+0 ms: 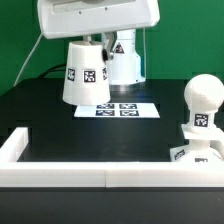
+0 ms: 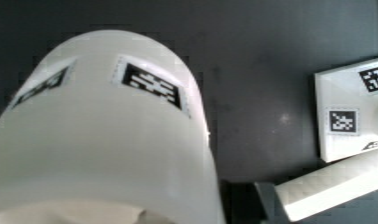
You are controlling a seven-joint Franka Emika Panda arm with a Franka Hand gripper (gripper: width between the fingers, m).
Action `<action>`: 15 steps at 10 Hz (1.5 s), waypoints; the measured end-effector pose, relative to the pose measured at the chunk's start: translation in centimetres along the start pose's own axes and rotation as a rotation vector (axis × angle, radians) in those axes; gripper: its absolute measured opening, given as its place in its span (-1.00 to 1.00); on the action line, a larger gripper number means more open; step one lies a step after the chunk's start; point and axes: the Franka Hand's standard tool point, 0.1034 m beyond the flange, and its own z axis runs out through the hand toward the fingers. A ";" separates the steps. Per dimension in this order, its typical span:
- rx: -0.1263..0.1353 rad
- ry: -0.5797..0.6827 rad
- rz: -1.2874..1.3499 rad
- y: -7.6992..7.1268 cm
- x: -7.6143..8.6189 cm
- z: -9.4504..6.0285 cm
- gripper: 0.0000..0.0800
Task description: Assemble lamp
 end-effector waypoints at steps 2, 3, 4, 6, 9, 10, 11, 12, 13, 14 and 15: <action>0.023 0.005 0.035 -2.0 -0.3 -0.8 -0.89; 0.036 0.015 0.055 -4.4 0.1 -1.7 -0.89; 0.042 0.007 0.106 -6.8 0.6 -2.7 -0.89; 0.073 -0.004 0.171 -11.9 2.6 -5.9 -0.89; 0.085 -0.003 0.231 -16.1 5.2 -7.0 -0.89; 0.085 0.000 0.242 -17.2 6.0 -6.7 -0.89; 0.083 -0.002 0.246 -18.0 6.4 -5.9 -0.89; 0.079 -0.007 0.250 -18.6 6.4 -5.1 -0.89; 0.073 -0.015 0.245 -18.9 6.1 -4.3 -0.89; 0.069 -0.009 0.244 -19.0 6.0 -3.1 -0.89; 0.062 -0.015 0.243 -18.9 5.6 -2.1 -0.89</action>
Offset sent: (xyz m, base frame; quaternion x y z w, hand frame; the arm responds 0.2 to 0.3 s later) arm 0.0462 0.0672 0.0519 -0.0085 -0.0126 0.0627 0.9979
